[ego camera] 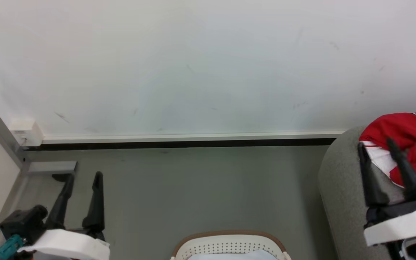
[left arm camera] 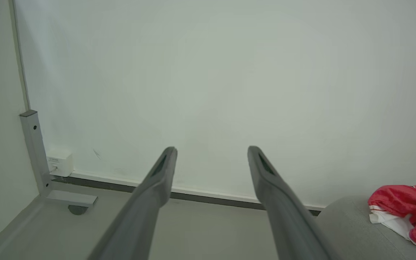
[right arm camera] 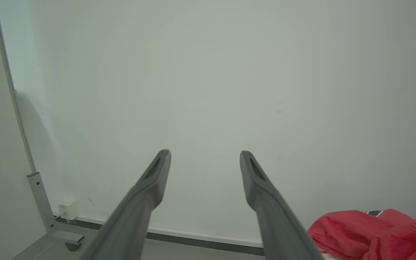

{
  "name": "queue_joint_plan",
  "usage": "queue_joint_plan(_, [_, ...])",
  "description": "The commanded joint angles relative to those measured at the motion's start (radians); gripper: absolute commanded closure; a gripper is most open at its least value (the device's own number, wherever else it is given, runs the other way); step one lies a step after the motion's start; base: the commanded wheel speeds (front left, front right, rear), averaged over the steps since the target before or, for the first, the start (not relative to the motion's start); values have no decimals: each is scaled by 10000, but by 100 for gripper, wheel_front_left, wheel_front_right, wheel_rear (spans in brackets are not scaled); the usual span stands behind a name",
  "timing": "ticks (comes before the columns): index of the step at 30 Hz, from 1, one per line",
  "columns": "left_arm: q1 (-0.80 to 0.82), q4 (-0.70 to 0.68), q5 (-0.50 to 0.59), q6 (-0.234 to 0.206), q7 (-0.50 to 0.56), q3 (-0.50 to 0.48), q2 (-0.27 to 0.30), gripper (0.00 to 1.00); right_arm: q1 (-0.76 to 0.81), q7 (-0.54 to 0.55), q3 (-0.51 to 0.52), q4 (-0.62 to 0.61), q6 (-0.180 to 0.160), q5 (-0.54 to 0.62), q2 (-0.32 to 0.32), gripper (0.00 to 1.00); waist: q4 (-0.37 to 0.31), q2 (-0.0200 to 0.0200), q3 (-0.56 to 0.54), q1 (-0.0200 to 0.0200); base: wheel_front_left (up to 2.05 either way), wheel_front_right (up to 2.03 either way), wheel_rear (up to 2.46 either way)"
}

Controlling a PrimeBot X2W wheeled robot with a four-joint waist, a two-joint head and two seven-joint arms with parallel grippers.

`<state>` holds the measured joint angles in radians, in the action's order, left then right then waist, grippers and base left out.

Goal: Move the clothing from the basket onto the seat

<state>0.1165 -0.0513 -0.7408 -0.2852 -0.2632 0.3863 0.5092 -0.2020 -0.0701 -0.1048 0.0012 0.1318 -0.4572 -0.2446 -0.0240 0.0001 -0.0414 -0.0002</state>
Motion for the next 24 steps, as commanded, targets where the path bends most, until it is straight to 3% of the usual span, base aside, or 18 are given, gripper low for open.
queue_joint_plan(1, [-169,-96,200,94,-16,-195,-157,0,308,-128,-62,-90,-24,133,170,0,44,-1,-9,2,0,0,0])
queue_joint_plan(6, [-1109,-193,720,588,-15,-1647,-1183,0,1339,-901,-355,45,-22,772,1077,0,109,-1,10,2,0,0,0])
queue_joint_plan(11, [-1783,152,1397,1354,-16,-2366,-2086,0,1817,-1524,-394,512,-24,1325,1563,0,112,-1,-15,2,0,0,0])
queue_joint_plan(24, [-2134,1314,2922,2646,-15,-3161,-3335,0,1611,-1864,-75,1095,-24,1869,1904,0,-65,-1,-21,2,0,0,0])
